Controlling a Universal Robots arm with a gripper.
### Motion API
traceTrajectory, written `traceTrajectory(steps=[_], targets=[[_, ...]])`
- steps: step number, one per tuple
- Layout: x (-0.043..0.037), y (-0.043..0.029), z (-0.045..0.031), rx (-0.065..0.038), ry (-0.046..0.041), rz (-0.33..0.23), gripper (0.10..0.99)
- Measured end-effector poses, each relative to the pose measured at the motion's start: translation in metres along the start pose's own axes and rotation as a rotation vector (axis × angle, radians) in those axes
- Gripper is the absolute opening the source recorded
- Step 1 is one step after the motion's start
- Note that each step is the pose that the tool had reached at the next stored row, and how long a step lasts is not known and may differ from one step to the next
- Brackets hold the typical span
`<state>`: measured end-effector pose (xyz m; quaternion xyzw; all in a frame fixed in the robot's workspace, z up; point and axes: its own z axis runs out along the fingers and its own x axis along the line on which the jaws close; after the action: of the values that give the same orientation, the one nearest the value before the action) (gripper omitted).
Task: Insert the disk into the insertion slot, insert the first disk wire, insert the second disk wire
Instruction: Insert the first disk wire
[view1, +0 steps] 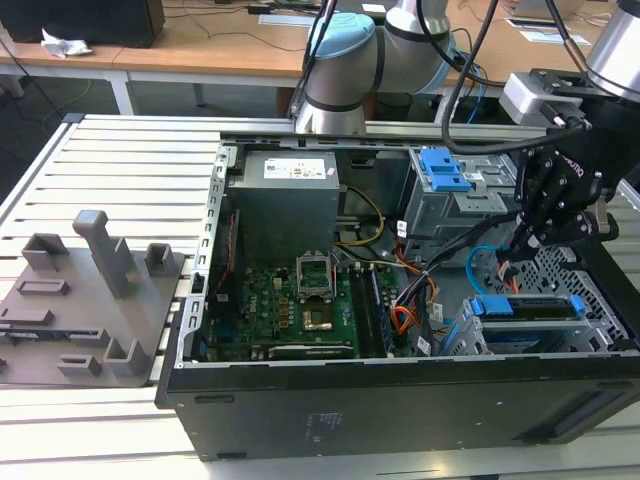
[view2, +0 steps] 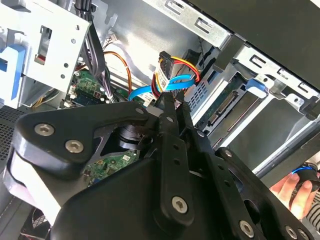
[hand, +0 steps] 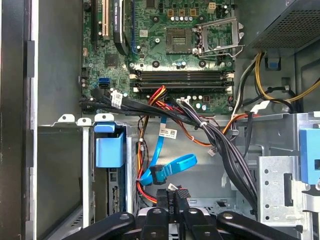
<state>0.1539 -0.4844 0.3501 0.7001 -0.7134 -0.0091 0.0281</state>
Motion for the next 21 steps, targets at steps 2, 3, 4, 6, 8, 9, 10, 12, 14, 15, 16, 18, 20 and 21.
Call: traceTrajectory(steps=[2,3,4,6,8,9,10,12,14,15,16,18,20,21], targets=[[0.0,0.0,0.0,0.0,0.0003,0.0,0.173],[0.0,0.0,0.0,0.0,0.0004,0.0,0.173],[0.0,0.0,0.0,0.0,0.0006,0.0,0.173],[0.0,0.0,0.0,0.0,0.0009,0.0,0.173],[-0.0001,-0.0003,0.0,0.0,0.0012,0.0,0.173],[-0.0002,-0.0013,-0.0001,0.0,0.0012,0.0,0.173],[-0.0004,-0.004,-0.0002,0.0,0.0011,0.0,0.173],[-0.0007,-0.0095,-0.0005,0.0,0.0011,0.0,0.173],[-0.0007,-0.0095,-0.0005,0.0,0.0011,0.0,0.173],[-0.0007,-0.0095,-0.0005,0.0,0.0012,0.0,0.173],[-0.0007,-0.0095,-0.0005,0.0,0.0012,0.0,0.173],[0.0015,-0.0097,-0.0005,0.0,0.0012,0.0,0.173],[0.0058,-0.0097,-0.0004,0.0,0.0012,0.0,0.173],[0.0068,-0.0098,-0.0003,0.0,0.0012,0.0,0.173]])
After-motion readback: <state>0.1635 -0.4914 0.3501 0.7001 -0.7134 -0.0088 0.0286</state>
